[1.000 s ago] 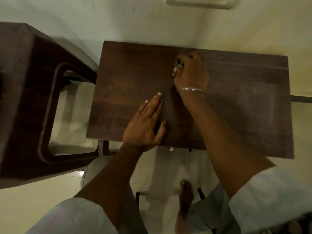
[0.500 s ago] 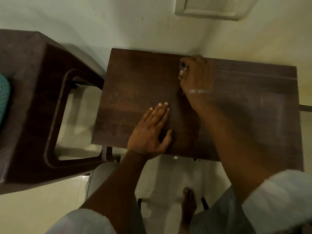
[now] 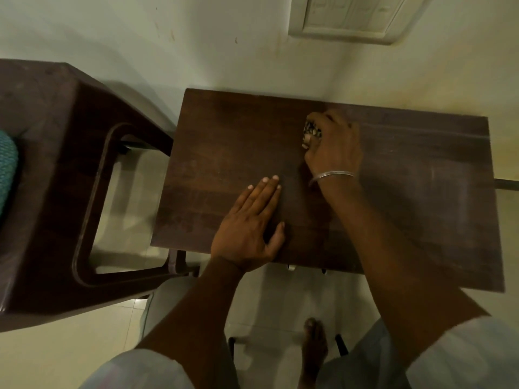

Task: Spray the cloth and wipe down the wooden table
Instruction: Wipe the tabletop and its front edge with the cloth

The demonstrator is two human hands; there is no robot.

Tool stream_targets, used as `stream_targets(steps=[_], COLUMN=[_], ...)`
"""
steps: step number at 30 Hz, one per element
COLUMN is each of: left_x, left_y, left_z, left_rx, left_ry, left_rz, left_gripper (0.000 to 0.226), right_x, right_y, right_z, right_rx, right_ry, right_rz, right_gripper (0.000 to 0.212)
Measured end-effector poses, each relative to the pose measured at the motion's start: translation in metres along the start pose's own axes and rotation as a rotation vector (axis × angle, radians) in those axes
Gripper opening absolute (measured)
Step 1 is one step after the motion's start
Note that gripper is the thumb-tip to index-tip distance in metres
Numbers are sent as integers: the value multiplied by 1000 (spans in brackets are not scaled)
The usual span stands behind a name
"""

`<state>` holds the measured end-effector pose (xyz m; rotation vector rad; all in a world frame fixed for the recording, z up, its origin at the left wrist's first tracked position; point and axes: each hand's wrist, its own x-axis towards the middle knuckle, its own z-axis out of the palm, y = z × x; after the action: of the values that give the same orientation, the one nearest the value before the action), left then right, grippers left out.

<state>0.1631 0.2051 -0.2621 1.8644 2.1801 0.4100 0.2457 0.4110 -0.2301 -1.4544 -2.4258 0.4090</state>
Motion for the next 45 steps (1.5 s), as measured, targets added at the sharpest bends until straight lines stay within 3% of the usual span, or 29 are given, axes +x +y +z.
stream_targets(steps=[6, 12, 19, 26, 32, 38, 45], left_x=[0, -1, -2, -3, -3, -2, -4], left_y=[0, -1, 0, 0, -1, -2, -3], left_z=[-3, -3, -4, -5, -4, -2, -1], left_rx=[11, 1, 12, 21, 23, 15, 12], left_ry=[-9, 10, 45, 55, 48, 67, 78], left_rz=[-3, 5, 14, 14, 15, 34, 36], left_gripper=[70, 70, 69, 70, 69, 70, 69], right_x=[49, -3, 48, -8, 40, -16, 30], right_y=[5, 12, 14, 10, 10, 19, 13], right_z=[-2, -6, -8, -6, -11, -9, -13], right_rx=[27, 48, -6, 5, -26, 33, 2], right_ry=[11, 58, 0, 28, -19, 10, -20], right_rz=[41, 28, 45, 17, 51, 51, 92], right_gripper=[44, 45, 45, 43, 43, 44, 41])
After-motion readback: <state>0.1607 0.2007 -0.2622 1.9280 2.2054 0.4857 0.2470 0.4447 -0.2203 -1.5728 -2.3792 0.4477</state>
